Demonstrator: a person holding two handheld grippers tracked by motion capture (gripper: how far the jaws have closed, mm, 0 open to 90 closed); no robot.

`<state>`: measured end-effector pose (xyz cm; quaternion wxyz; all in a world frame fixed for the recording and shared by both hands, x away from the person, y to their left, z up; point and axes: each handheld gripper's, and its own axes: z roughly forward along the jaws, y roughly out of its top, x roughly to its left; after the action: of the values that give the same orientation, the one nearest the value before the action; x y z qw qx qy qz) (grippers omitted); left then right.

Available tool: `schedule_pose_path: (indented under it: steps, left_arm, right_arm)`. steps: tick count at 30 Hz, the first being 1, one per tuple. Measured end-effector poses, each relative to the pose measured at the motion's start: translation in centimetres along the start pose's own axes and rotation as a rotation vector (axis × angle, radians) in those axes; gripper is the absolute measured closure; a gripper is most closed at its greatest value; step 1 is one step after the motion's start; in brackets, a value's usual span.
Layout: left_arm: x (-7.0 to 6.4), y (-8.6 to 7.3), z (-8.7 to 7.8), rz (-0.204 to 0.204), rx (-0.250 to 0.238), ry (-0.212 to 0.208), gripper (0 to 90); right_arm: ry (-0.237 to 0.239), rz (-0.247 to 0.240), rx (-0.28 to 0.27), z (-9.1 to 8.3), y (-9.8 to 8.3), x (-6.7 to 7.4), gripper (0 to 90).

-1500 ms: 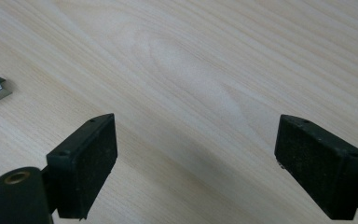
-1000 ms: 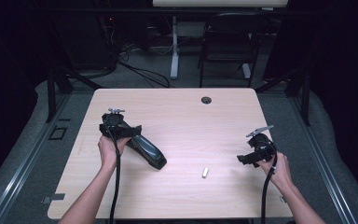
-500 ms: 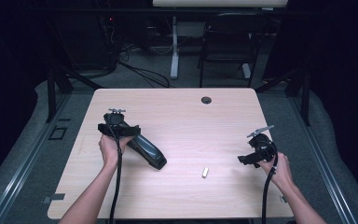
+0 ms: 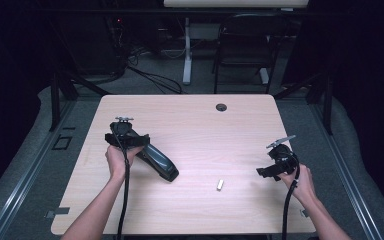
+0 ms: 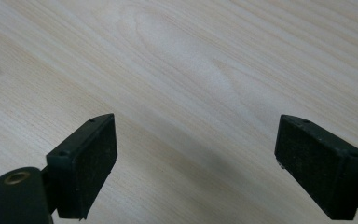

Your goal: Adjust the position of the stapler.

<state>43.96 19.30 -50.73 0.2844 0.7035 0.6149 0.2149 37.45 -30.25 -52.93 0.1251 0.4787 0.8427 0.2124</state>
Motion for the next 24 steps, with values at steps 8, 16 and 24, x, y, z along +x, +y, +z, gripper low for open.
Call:
schedule_pose_path:
  steps: [8, 16, 24]
  left_arm:
    - [0.28, 0.06, -0.10, -0.002, 0.005, -0.019, 1.1]
    - [0.71, 0.10, 0.22, -0.005, 0.039, -0.042, 1.4]
    - [0.85, 0.06, 0.10, -0.001, 0.033, -0.057, 2.9]
  right_arm:
    - [0.008, -0.003, -0.002, -0.16, -0.07, 0.00, 12.5]
    - [0.002, -0.004, 0.000, -0.15, -0.10, 0.03, 12.6]
    - [0.002, -0.006, 0.006, -0.12, -0.10, 0.04, 12.7]
